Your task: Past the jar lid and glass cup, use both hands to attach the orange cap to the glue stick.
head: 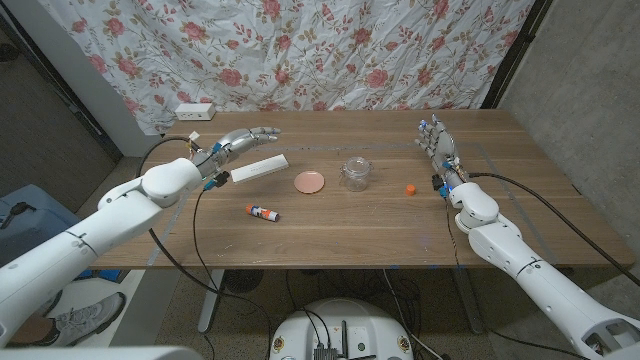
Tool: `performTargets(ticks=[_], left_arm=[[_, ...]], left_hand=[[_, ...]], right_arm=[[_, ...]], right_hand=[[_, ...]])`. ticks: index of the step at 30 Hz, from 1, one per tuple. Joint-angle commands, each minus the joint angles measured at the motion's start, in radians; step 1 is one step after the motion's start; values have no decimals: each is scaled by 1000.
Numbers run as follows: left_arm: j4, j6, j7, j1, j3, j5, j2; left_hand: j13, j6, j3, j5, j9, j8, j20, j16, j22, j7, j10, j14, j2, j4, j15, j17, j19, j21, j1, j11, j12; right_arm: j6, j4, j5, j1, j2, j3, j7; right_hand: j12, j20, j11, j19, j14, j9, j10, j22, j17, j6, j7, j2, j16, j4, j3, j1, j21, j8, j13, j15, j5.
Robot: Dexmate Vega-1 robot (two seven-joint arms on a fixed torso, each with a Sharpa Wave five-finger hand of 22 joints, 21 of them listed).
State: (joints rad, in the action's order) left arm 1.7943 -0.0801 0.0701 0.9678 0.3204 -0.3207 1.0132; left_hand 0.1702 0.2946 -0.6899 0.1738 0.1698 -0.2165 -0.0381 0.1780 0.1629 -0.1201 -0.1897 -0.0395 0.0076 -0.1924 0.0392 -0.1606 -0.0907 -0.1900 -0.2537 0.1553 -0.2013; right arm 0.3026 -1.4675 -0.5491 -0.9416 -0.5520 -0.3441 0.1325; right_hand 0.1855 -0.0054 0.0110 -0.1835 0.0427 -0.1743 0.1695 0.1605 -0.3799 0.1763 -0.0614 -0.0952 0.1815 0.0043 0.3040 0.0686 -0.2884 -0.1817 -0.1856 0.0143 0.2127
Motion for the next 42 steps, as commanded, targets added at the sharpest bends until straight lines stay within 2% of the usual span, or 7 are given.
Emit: performTargets(ticks=[1, 9, 16, 25, 31, 39, 42], left_arm=[[74, 11, 23, 23, -16, 90, 98], [112, 22, 37, 42, -36, 160, 168], [156, 47, 57, 53, -53, 237, 242], [178, 59, 99, 52, -54, 282, 280], [201, 73, 127, 56, -62, 313, 321], [221, 73, 215, 3, -33, 389, 347], [221, 64, 238, -13, -24, 411, 348]], left_hand=[[4, 21, -4, 6, 7, -8, -83, 0, 2, 4, -19, -14, -9, -3, 63, -6, -27, -4, -36, -4, 1], [4, 29, -5, 7, 7, -9, -87, -4, 2, 6, -19, -4, -17, -2, 60, -6, -19, 3, -62, -3, 5], [4, 39, -4, 8, 8, -12, -86, -5, 2, -18, -18, 4, -30, -2, 67, -6, -17, 5, -87, 3, 8], [5, 51, -4, 12, 9, -16, -80, -3, 2, -21, -46, 2, -49, -3, 68, -6, -27, 4, -123, 15, 2], [6, 84, -5, 16, 10, -27, -73, 2, 2, -28, -88, -19, -75, -3, 77, -6, -42, 4, -178, 31, -3], [6, 80, 0, 16, 10, -23, -71, -2, 2, -46, -88, -13, -104, -2, 80, -6, -28, 9, -216, 49, 5], [6, 70, 4, 16, 10, -19, -54, 0, 1, -49, -92, -18, -120, -1, 77, -6, -43, 5, -239, 48, 7]], right_arm=[[9, 34, -3, 24, 6, -7, -26], [3, 28, 4, 26, 8, -5, -6], [-6, 14, 7, 19, 9, -5, 11], [-20, -10, 11, 7, 4, 0, 35], [-31, -19, 14, 3, 5, 1, 51], [-33, -24, 24, 0, 10, 0, 70], [-43, -30, 34, 0, 9, -2, 82]], right_hand=[[1, -4, 19, 0, -2, -3, 3, 6, 4, -6, -3, 5, 7, -5, 10, 0, 7, -2, -2, 7, 3], [1, -4, 18, 0, -9, -2, 1, 6, 10, -12, -6, 5, 6, -5, 12, -1, 13, 0, -1, 6, 3], [2, -4, 17, -2, -8, -2, 3, 6, 15, -10, -8, 6, 7, -6, 12, -2, 17, -2, 0, 6, 3], [2, -3, 20, -5, -7, -2, 4, 6, 22, -9, -14, 7, 9, -9, 14, -1, 23, -3, 1, 6, 3], [3, -3, 19, -9, -5, -2, 5, 6, 28, -9, -15, 6, 10, -13, 18, 3, 27, -3, 1, 5, 3], [3, -4, 20, -12, -3, -2, 6, 6, 33, -7, -17, 6, 11, -18, 21, 7, 31, -4, 1, 4, 3], [4, -4, 20, -13, -4, -2, 8, 6, 35, -4, -18, 7, 11, -18, 21, 7, 33, -5, 2, 4, 2]])
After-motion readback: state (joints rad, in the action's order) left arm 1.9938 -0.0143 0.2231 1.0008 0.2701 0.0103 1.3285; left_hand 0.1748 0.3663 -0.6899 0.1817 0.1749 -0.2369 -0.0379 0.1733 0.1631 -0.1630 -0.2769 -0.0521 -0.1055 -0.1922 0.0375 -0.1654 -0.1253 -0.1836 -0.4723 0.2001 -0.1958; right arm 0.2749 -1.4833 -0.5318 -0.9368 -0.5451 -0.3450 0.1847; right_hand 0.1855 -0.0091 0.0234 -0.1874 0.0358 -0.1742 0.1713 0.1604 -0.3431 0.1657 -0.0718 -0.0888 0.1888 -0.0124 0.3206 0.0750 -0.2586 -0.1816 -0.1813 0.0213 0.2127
